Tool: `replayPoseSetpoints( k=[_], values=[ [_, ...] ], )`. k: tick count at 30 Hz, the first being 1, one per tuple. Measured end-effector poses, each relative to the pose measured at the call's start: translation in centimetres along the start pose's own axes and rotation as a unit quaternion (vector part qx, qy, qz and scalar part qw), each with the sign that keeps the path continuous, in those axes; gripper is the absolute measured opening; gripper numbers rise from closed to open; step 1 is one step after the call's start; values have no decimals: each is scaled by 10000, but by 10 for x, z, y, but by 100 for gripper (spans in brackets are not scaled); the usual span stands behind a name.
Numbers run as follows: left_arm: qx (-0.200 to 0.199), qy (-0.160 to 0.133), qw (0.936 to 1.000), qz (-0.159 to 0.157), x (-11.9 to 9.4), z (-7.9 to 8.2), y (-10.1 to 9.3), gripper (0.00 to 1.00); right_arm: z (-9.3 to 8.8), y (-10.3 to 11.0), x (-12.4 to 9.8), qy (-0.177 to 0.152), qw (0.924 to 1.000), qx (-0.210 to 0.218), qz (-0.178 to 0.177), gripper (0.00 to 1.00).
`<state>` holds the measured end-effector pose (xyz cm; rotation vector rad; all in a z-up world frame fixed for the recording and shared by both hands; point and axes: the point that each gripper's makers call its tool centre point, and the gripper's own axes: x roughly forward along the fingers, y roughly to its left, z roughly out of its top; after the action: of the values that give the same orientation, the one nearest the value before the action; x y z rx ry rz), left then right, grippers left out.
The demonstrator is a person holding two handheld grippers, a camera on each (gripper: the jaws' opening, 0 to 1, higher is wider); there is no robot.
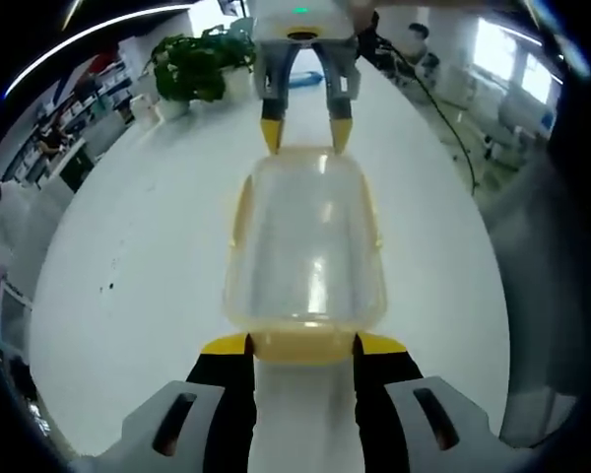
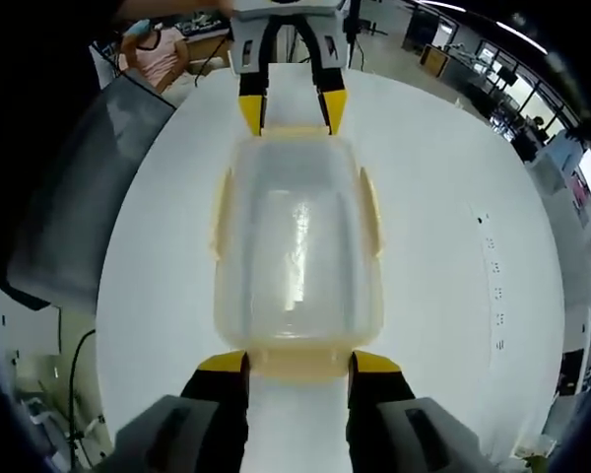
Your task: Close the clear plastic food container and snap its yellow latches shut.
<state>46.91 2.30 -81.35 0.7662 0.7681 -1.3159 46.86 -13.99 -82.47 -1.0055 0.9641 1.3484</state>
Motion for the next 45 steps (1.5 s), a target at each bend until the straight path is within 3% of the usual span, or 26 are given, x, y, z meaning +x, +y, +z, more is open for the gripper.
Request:
replayPoseSetpoints(
  k=[6,9,17,31,38,45],
  values=[
    [-65,20,9998,-163,5,-6,-2,36,0,2,6,36,9998,-34,188,36],
    [-141,-130,9995,-258,6,-3,-3,36,-3,2,5,88,9997,-102,194,36],
    [-70,-205,9993,-300,5,5,-3,36,-9,4,0,131,9998,-84,97,36],
    [9,-67,9993,-359,8,-10,-1,36,1,6,11,41,9998,-75,158,36],
    [-88,-150,9989,-443,6,-17,-2,36,8,7,14,-47,9999,-21,116,36],
    [204,-322,9976,-570,4,-23,-3,37,10,18,19,-294,9991,302,98,38]
  ],
)
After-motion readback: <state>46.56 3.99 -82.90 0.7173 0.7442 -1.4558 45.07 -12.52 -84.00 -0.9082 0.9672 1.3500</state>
